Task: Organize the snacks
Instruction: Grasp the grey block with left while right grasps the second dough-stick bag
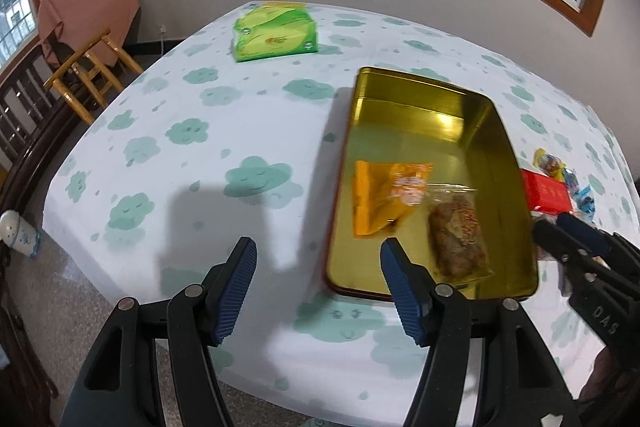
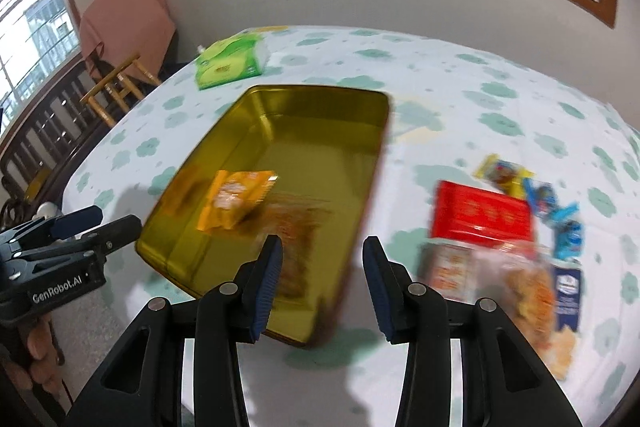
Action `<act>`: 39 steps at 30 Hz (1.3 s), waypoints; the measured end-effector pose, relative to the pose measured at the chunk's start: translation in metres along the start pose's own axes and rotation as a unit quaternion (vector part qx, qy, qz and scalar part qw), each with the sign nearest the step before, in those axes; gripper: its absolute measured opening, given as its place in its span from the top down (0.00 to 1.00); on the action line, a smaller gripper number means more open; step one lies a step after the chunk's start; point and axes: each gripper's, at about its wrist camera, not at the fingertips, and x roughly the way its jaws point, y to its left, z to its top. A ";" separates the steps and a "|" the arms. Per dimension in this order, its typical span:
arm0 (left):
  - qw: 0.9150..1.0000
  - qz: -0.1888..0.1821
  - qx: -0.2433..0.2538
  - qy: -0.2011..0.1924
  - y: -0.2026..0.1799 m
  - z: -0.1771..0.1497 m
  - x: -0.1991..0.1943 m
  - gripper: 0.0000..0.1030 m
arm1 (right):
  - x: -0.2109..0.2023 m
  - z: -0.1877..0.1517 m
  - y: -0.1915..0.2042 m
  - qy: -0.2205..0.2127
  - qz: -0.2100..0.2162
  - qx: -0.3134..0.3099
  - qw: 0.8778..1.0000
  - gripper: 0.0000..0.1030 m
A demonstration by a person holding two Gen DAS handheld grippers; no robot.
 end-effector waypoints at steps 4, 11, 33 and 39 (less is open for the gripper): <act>1.000 -0.010 0.012 -0.002 -0.015 0.000 -0.003 0.40 | -0.019 -0.007 -0.032 -0.011 -0.020 0.023 0.999 0.58; 0.999 -0.028 0.041 -0.001 -0.047 -0.002 -0.006 0.40 | -0.044 -0.025 -0.103 -0.017 -0.073 0.078 0.994 0.58; 0.991 -0.058 0.122 0.026 -0.135 -0.019 0.000 0.39 | -0.015 -0.039 -0.140 0.039 -0.041 0.093 0.994 0.49; 0.989 -0.061 0.133 0.033 -0.148 -0.021 0.003 0.39 | -0.007 -0.040 -0.142 0.046 -0.030 0.097 0.994 0.62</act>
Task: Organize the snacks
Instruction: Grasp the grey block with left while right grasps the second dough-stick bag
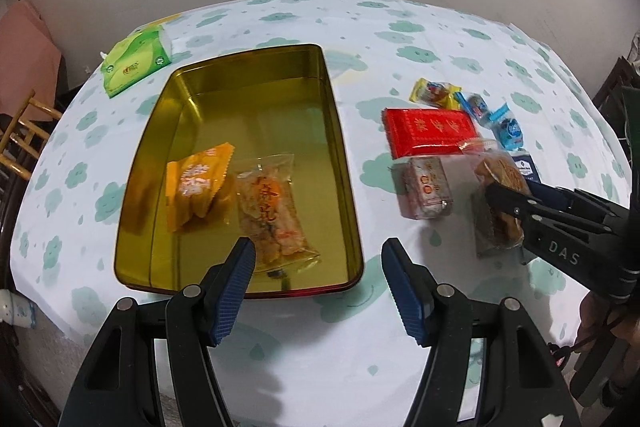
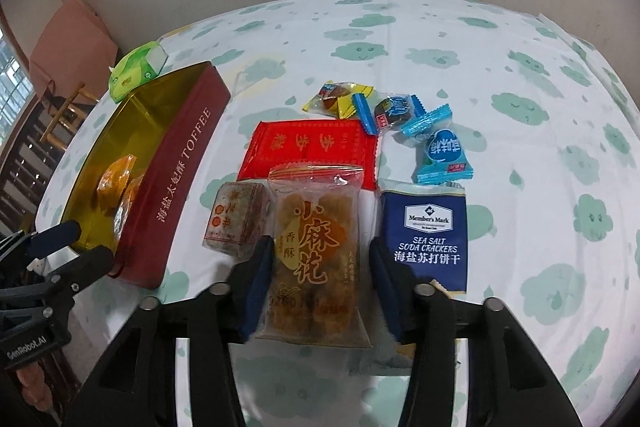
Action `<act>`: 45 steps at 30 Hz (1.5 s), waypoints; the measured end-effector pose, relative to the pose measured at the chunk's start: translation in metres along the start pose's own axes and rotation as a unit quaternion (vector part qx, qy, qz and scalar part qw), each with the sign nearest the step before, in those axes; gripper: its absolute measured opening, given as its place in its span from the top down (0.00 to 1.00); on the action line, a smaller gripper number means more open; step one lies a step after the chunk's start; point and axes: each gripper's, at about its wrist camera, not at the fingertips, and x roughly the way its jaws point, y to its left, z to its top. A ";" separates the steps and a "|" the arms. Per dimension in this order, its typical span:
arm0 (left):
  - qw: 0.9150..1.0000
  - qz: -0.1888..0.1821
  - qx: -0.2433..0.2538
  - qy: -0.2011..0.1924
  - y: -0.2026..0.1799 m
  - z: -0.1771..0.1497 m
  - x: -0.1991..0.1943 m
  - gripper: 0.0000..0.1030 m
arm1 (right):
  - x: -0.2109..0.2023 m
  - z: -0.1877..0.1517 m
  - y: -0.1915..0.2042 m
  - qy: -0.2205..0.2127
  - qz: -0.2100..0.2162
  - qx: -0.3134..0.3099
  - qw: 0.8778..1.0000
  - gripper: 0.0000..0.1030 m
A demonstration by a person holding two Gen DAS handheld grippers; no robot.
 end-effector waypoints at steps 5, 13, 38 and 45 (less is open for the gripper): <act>1.000 -0.001 0.009 0.002 -0.010 0.001 0.001 0.39 | -0.003 -0.001 -0.003 -0.008 0.000 0.002 1.000 0.63; 0.999 -0.026 0.029 -0.002 -0.035 0.004 -0.001 0.39 | -0.026 -0.006 -0.030 -0.049 -0.054 0.006 0.997 0.63; 0.988 -0.127 0.071 0.055 -0.122 0.009 0.039 0.59 | -0.021 -0.031 -0.133 -0.073 -0.150 0.072 0.983 0.63; 0.988 -0.120 0.074 0.066 -0.133 0.013 0.054 0.66 | -0.021 -0.032 -0.130 -0.078 -0.159 0.063 0.982 0.62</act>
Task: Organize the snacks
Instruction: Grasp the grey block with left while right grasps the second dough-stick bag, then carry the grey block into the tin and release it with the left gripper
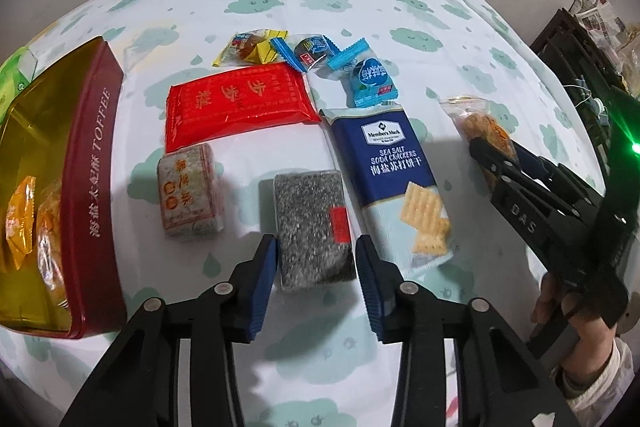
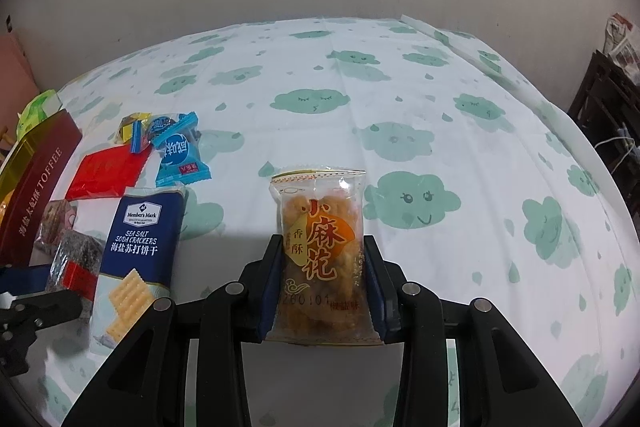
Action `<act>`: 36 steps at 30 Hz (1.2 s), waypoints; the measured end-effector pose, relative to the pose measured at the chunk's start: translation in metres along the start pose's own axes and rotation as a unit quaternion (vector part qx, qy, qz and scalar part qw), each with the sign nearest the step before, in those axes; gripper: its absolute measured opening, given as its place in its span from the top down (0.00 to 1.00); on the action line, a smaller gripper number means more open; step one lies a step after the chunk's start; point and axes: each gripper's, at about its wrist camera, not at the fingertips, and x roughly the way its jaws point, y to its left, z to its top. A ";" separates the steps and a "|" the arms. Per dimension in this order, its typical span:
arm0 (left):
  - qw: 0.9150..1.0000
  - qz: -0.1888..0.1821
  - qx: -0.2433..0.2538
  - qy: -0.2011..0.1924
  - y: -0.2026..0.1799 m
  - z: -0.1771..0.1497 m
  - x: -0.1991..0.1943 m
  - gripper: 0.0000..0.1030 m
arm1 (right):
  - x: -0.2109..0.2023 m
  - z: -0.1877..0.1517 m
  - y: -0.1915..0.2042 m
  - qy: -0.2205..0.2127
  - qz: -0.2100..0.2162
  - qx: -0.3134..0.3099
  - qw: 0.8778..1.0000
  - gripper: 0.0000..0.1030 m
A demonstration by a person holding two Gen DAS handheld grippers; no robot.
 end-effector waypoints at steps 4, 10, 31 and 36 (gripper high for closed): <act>1.000 0.008 0.000 0.000 0.001 0.004 0.008 0.67 | 0.000 -0.001 0.000 0.000 0.001 0.001 1.000 0.62; 1.000 0.018 0.010 -0.006 -0.002 0.005 0.011 0.69 | 0.000 -0.001 0.000 -0.001 0.002 0.002 1.000 0.62; 0.999 0.014 0.034 -0.021 -0.004 -0.003 -0.017 0.70 | 0.002 -0.002 0.002 0.000 -0.003 -0.003 1.000 0.61; 0.998 0.020 0.035 -0.039 0.005 0.005 -0.031 0.70 | 0.002 -0.002 0.003 0.000 -0.004 -0.003 1.000 0.61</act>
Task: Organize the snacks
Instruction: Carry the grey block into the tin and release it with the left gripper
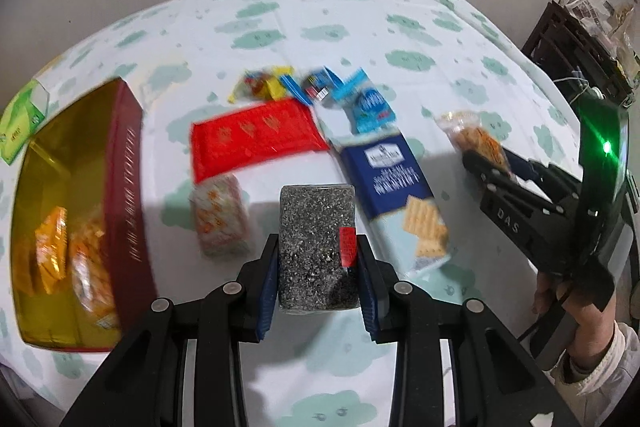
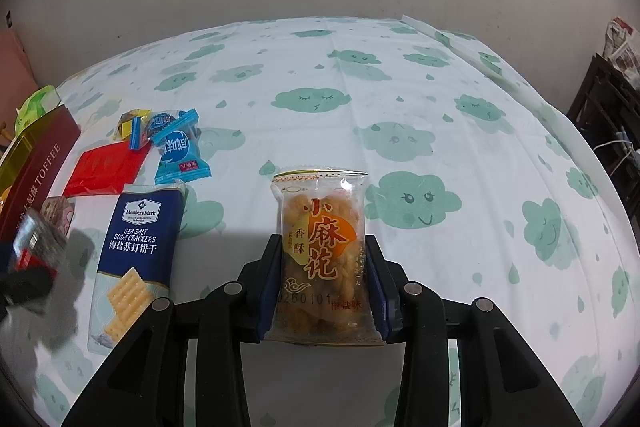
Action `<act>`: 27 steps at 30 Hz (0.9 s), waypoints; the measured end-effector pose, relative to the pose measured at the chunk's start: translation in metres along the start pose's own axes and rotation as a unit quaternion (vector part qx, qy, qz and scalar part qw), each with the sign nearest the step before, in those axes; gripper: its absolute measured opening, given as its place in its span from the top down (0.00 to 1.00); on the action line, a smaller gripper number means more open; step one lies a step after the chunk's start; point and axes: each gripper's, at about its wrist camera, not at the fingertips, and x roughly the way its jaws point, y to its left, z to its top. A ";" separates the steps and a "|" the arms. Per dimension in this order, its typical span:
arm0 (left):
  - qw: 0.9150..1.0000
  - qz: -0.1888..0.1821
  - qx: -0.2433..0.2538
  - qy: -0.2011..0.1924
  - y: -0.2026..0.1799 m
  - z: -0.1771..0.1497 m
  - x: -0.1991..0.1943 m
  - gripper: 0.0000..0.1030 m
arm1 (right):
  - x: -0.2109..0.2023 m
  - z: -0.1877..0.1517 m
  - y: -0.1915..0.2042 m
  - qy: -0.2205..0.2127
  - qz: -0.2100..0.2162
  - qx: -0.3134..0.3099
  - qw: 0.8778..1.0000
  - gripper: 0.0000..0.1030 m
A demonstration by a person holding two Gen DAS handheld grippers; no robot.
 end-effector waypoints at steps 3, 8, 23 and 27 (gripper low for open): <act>1.000 0.013 -0.004 -0.013 0.015 0.008 -0.009 0.70 | 0.000 0.000 0.000 0.000 0.000 0.000 1.000 0.61; 0.998 0.042 -0.032 -0.042 0.060 0.027 -0.027 0.70 | 0.000 0.000 0.001 0.000 0.000 0.000 1.000 0.61; 0.984 0.130 -0.118 -0.010 0.215 0.046 0.009 0.70 | 0.001 -0.001 0.001 0.000 -0.001 0.000 1.000 0.61; 0.983 0.135 -0.123 0.009 0.230 0.042 0.024 0.70 | 0.001 -0.001 0.002 0.000 -0.002 -0.001 1.000 0.61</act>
